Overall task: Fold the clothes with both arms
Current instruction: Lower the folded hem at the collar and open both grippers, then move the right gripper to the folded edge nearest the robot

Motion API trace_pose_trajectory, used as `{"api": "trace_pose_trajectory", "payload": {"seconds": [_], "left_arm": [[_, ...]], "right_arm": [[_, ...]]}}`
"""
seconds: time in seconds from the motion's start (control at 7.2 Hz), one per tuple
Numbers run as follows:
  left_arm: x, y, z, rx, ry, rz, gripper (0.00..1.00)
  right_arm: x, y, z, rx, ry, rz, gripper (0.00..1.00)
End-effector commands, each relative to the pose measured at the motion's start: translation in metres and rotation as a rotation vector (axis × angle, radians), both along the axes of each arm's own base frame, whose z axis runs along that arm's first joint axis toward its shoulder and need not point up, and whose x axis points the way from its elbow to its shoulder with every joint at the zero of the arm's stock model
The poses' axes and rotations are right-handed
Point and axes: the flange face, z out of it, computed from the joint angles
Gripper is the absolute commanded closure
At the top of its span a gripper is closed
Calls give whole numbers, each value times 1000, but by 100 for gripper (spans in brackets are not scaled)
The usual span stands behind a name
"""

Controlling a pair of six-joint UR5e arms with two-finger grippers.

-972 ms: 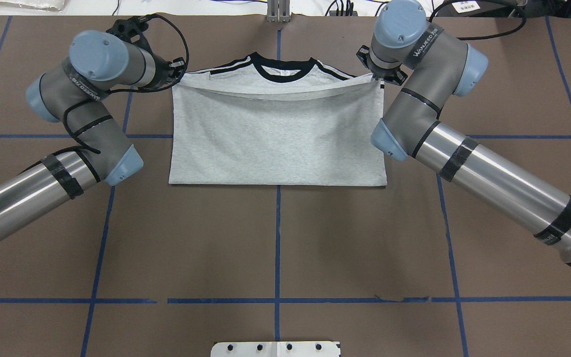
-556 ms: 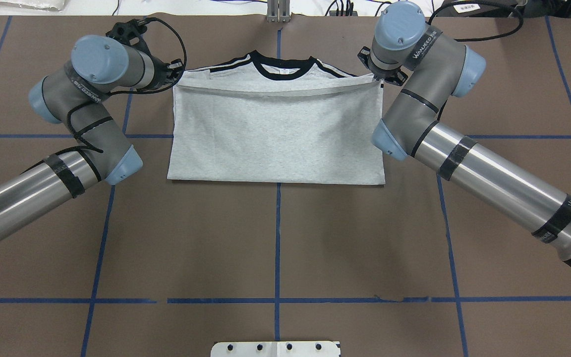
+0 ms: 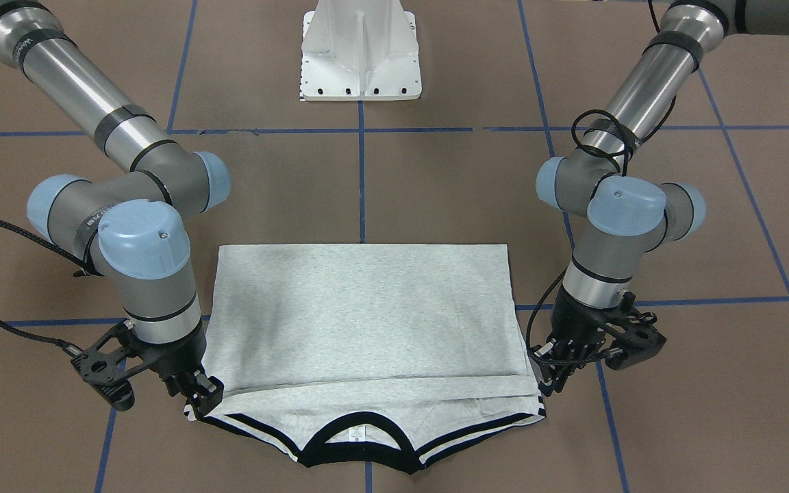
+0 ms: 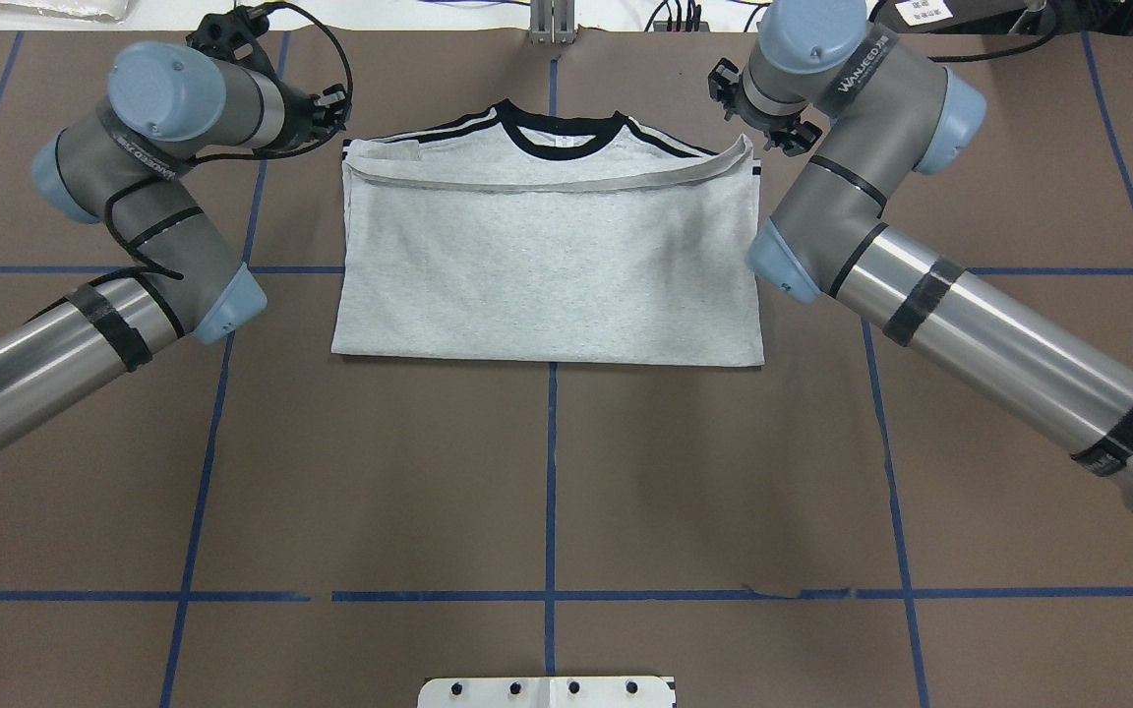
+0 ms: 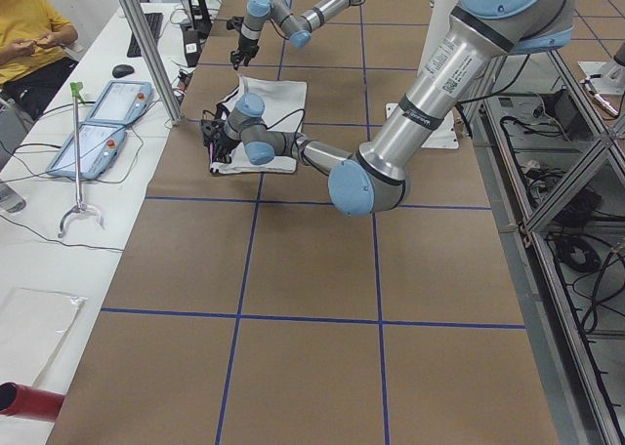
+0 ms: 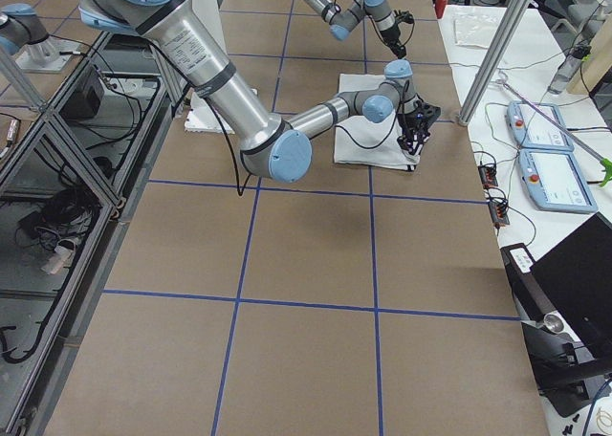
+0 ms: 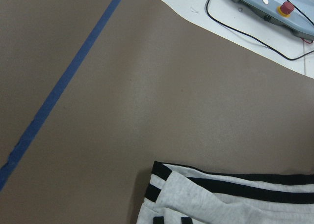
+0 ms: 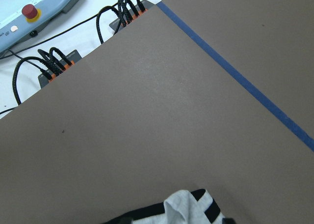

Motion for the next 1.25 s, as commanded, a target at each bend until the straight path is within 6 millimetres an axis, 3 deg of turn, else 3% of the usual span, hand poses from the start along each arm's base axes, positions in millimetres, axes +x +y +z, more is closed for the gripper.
{"api": "trace_pose_trajectory", "payload": {"seconds": [0.0,0.28,0.42,0.83,1.11], "left_arm": [[-11,0,-9,17,22,-5,68],[-11,14,-5,1,50,63,68],[-12,14,-5,3,51,63,68],[-13,16,-10,10,56,62,68],[-13,16,-10,8,55,62,68]], "right_arm": [[8,79,15,-4,-82,-18,0],[-4,157,34,-91,-157,-2,0],[-12,179,47,-121,-157,-5,0],[-40,205,58,-181,-161,-1,2],[-49,213,59,-190,-161,-12,20]]}}
